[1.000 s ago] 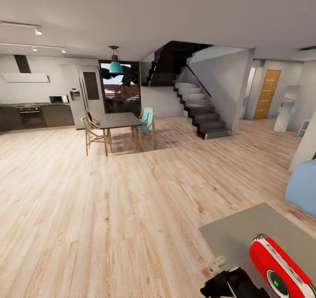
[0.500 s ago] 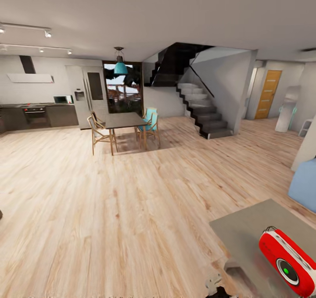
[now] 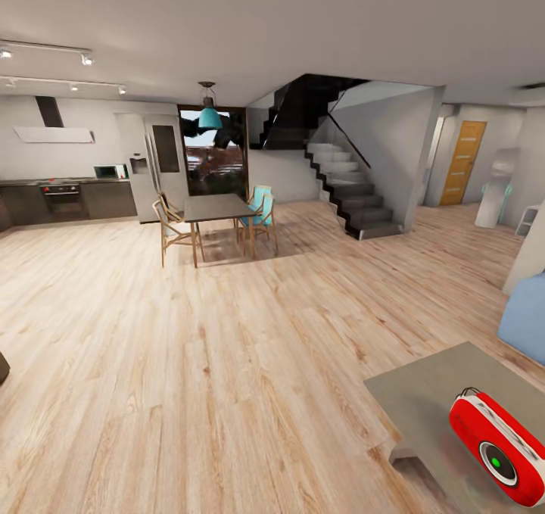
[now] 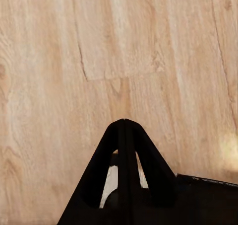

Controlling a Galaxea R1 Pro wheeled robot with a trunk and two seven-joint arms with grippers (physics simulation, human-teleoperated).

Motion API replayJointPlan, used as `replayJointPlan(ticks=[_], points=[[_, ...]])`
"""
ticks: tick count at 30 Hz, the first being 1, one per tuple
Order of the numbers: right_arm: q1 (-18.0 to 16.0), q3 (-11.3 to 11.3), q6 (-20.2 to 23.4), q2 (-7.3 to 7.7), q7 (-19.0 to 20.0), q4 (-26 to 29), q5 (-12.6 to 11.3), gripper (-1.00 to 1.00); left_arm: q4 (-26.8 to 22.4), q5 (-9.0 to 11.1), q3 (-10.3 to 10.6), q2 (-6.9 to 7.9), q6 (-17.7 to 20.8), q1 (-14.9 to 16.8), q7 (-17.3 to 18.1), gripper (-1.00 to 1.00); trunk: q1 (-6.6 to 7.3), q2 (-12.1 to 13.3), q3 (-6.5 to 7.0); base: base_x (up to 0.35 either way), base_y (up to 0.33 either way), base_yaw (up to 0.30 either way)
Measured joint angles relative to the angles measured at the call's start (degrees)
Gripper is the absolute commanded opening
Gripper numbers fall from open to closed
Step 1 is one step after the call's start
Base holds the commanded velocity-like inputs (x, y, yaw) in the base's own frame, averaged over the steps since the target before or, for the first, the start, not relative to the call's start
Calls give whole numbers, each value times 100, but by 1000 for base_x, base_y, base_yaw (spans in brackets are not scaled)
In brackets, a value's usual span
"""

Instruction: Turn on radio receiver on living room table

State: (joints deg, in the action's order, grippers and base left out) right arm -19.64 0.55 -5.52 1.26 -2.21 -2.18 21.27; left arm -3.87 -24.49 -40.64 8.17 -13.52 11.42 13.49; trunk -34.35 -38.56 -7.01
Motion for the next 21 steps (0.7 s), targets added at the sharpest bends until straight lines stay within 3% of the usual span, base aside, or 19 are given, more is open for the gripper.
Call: replayJointPlan(ticks=[3,7,10,12,14,21], points=[[109,-1,-8,8,-44,-34,-75,100,402,-363,335,1,-531,-20,-395,-100,0,0,0,0,0,0],[158,-8,15,-15,-35,-43,-140,100,647,-879,579,-58,-734,-25,-867,-100,0,0,0,0,0,0],[167,-10,27,-27,-24,-49,-160,100,753,-1005,625,-117,-768,-26,-1008,-100,0,0,0,0,0,0],[169,-15,34,-25,-41,-67,-164,100,803,-1048,643,-236,-774,-26,-1049,-100,0,0,0,0,0,0],[170,-22,34,-29,-46,-71,-149,100,823,-1061,645,-363,-775,-26,-1068,-100,0,0,0,0,0,0],[171,-23,34,-45,-10,-72,-146,100,827,-1059,646,-601,-782,-26,-1060,-100,0,0,0,0,0,0]])
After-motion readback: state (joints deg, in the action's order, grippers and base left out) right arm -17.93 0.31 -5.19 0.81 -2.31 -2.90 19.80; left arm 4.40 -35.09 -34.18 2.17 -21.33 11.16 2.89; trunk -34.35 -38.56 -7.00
